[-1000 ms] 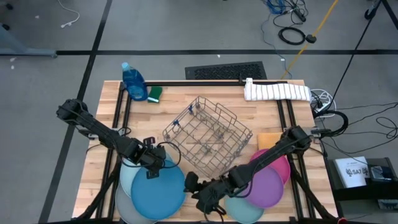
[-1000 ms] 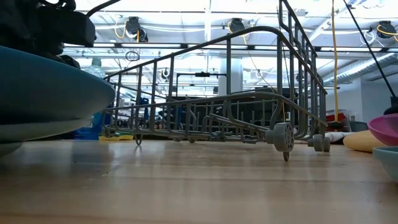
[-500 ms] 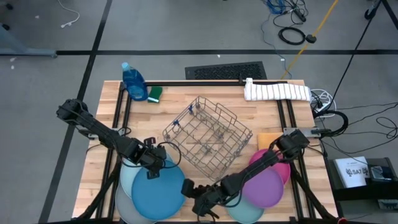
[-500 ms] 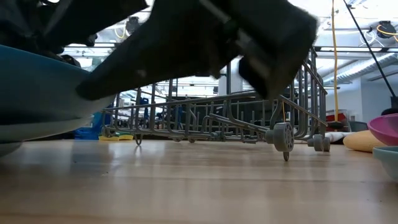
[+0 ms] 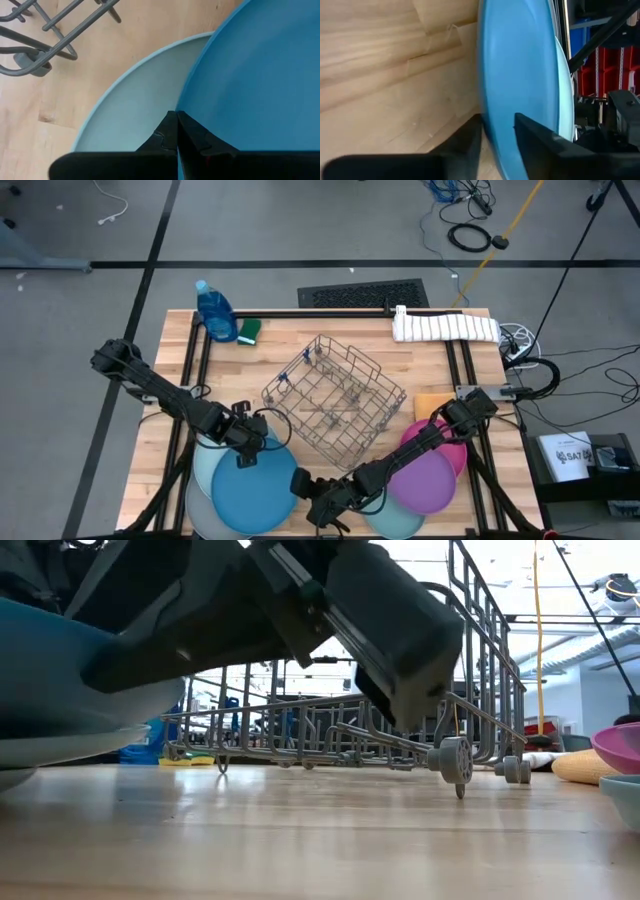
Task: Sort dishes
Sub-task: Put the big blue plate into the dish rack
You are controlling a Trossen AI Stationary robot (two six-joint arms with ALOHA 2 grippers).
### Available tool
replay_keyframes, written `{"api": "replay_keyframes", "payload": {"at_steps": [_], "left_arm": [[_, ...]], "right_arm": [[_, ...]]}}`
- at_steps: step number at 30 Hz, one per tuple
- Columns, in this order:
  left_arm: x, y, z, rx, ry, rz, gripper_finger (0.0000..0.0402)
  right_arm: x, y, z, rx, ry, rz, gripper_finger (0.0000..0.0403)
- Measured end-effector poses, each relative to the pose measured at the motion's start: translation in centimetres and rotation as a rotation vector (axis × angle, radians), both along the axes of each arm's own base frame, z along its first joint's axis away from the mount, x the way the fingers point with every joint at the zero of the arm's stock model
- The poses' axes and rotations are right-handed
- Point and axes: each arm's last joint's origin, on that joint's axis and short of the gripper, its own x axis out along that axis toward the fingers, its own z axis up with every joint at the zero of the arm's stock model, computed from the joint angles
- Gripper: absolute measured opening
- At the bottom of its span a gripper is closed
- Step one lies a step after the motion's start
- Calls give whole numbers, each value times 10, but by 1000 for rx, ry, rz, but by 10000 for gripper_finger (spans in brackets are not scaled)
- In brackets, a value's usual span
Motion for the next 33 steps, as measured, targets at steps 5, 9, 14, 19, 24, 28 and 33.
{"api": "replay_keyframes", "payload": {"at_steps": [5, 9, 14, 19, 24, 28, 33], "left_arm": [[1, 0, 0, -3, -6, 0, 0], [1, -1, 1, -9, -16, 1, 0], [1, -1, 1, -10, -15, 2, 0], [3, -3, 10, -43, -41, -7, 0], [4, -2, 45, -93, -167, -16, 4], [-2, 2, 82, -113, -320, -31, 23], [-14, 11, 127, -115, -504, -48, 43]], "right_arm": [[0, 1, 0, -9, 2, 11, 29], [0, 1, 0, -31, -1, 25, 10], [-1, 4, 2, -59, -26, 28, 6], [-5, 9, 3, -122, -44, 31, 5], [-8, 15, 6, -201, -72, 31, 4], [-8, 21, 17, -264, -115, 6, 3], [-6, 25, 35, -336, -168, -40, 3]]}}
